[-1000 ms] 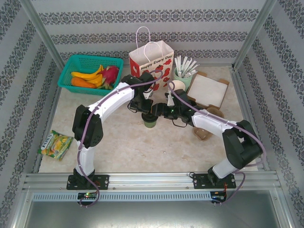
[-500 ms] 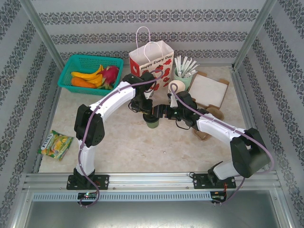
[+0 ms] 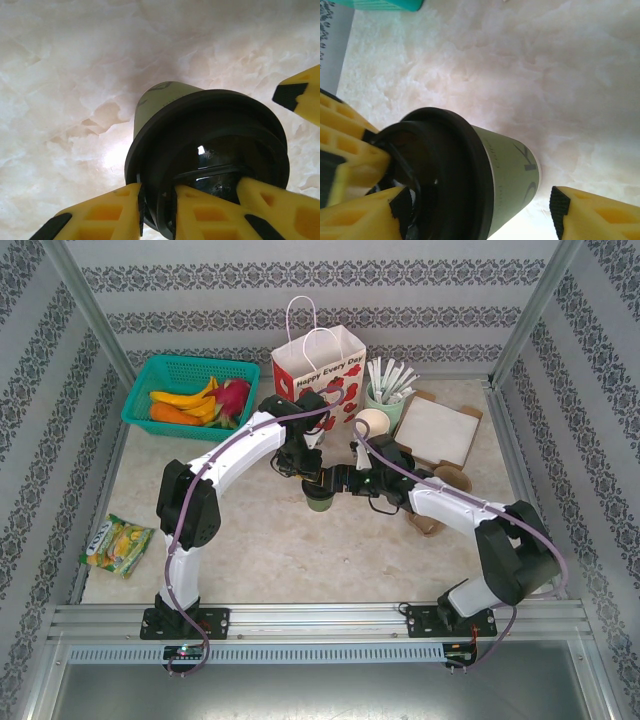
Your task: Pack the takeout coffee
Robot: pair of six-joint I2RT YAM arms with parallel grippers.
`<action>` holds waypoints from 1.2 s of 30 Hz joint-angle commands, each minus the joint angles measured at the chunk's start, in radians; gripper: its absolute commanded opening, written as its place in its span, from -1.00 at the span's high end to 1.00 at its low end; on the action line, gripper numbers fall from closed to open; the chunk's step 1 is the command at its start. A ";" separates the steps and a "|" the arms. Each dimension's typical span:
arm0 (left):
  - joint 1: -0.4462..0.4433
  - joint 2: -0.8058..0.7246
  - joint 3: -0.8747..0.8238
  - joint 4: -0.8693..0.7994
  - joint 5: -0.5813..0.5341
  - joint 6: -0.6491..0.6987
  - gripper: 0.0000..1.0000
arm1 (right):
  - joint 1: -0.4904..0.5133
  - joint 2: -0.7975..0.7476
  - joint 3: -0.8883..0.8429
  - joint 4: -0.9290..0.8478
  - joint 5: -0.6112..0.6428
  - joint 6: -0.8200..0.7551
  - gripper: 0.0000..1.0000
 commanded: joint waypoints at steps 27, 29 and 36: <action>0.051 -0.141 -0.039 0.009 0.009 -0.030 0.28 | 0.029 0.004 0.059 -0.040 0.003 -0.043 -0.58; 0.069 -0.175 -0.080 0.043 -0.042 -0.053 -0.01 | 0.036 -0.007 0.061 -0.035 0.005 -0.068 -0.63; 0.183 -0.260 -0.334 0.227 -0.158 -0.217 -1.00 | 0.077 -0.039 0.080 -0.038 0.058 -0.186 -0.96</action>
